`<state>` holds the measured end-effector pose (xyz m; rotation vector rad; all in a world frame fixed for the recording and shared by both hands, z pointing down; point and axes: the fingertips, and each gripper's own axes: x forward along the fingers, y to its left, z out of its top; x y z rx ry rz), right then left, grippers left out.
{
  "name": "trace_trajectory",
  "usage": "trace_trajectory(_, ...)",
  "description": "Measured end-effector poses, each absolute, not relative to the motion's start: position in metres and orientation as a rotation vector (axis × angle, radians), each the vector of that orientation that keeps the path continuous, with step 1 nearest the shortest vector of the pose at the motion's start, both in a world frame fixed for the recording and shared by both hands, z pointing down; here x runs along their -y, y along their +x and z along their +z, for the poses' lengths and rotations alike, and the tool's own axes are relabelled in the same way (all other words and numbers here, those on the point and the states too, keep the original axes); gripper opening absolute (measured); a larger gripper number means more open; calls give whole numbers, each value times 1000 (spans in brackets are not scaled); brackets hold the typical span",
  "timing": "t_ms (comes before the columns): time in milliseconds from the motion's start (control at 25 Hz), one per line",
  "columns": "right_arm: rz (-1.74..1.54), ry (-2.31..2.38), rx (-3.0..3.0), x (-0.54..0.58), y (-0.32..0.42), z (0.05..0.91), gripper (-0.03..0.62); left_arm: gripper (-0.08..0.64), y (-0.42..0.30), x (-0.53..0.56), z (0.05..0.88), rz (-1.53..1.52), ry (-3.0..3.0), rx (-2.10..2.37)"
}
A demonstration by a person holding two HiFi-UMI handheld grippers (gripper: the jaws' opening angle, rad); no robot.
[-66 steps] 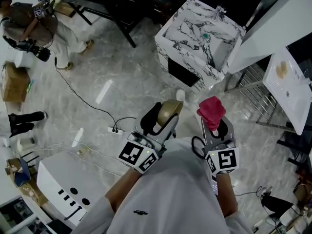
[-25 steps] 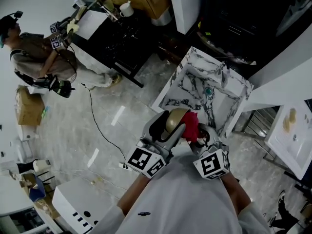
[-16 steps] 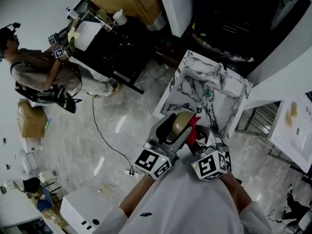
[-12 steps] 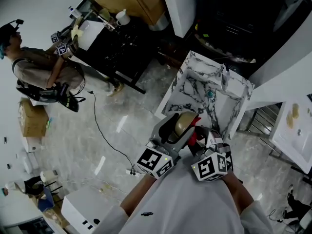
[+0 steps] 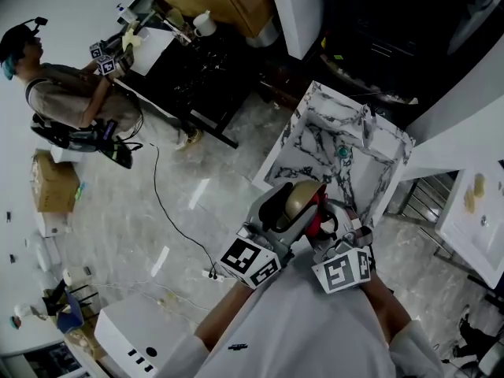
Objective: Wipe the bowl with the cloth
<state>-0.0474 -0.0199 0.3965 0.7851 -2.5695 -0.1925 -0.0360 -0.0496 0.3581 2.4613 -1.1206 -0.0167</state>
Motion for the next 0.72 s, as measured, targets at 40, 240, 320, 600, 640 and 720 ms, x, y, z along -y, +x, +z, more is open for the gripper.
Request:
trace_trajectory(40,-200,800,2578,22,-46,394,137,273,-36,49,358,-24,2453,1122)
trace_trajectory(240,-183,880,2614,30,-35,390,137,273,-31,48,359,-26,2439,1122)
trace_trajectory(320,-150,932,2616,33,-30,390,137,273,-29,47,360,-20,2435,1122)
trace_trajectory(600,-74,996,2558,45,-9,395,135,273,-28,46,355,19,2460,1143)
trace_trajectory(640,-60,1006,2553,46,-8,396,135,273,-29,47,354,17,2460,1145)
trace_trajectory(720,-20,1027,2541,47,-4,399,135,273,-35,48,351,0,2454,1161)
